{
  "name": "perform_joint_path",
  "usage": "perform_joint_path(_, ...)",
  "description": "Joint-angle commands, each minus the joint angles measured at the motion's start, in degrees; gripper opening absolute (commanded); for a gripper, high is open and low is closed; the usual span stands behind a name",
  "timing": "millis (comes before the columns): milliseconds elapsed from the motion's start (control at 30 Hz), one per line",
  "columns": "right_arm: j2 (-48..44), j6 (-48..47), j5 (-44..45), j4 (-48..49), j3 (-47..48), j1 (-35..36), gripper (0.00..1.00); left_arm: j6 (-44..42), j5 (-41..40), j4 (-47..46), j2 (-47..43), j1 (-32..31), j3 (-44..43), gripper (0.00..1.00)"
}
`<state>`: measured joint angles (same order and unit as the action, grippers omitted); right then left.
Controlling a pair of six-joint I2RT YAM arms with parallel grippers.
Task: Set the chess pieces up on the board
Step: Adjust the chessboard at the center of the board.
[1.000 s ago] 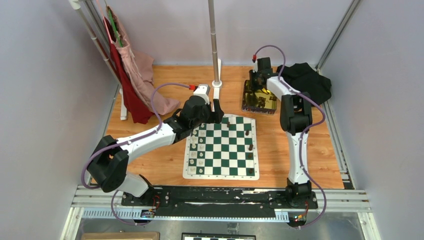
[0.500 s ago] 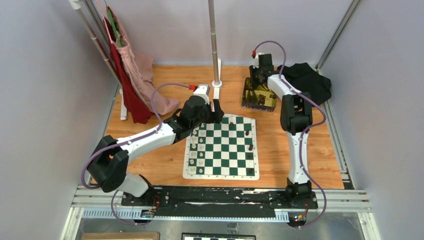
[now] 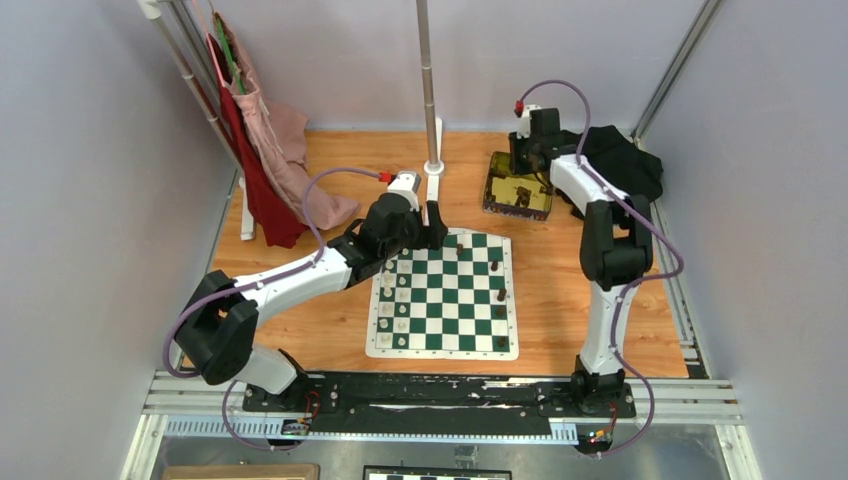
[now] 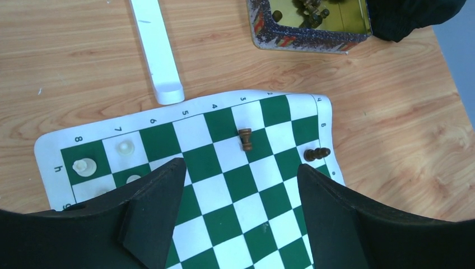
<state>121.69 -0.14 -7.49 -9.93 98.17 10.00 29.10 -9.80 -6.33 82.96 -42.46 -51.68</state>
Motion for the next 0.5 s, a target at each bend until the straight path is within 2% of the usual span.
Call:
perform_joint_path(0,-10.3,2.4,0.7,-1.8,-5.6,2.2,0.25,-0.4,0.7,-0.7,-2.2,0.3,0.2,0.78)
perform_joint_path(200,-18.7,5.9,2.9,-3.4,-18.2,7.5,0.20,-1.0,0.7,1.3,-4.6,0.2,-0.2,0.78)
perform_joint_path(467,-23.3,8.8,4.3,-1.4,-31.6,11.4,0.14,-0.5,1.0,1.8,-7.2,0.2,1.5,0.78)
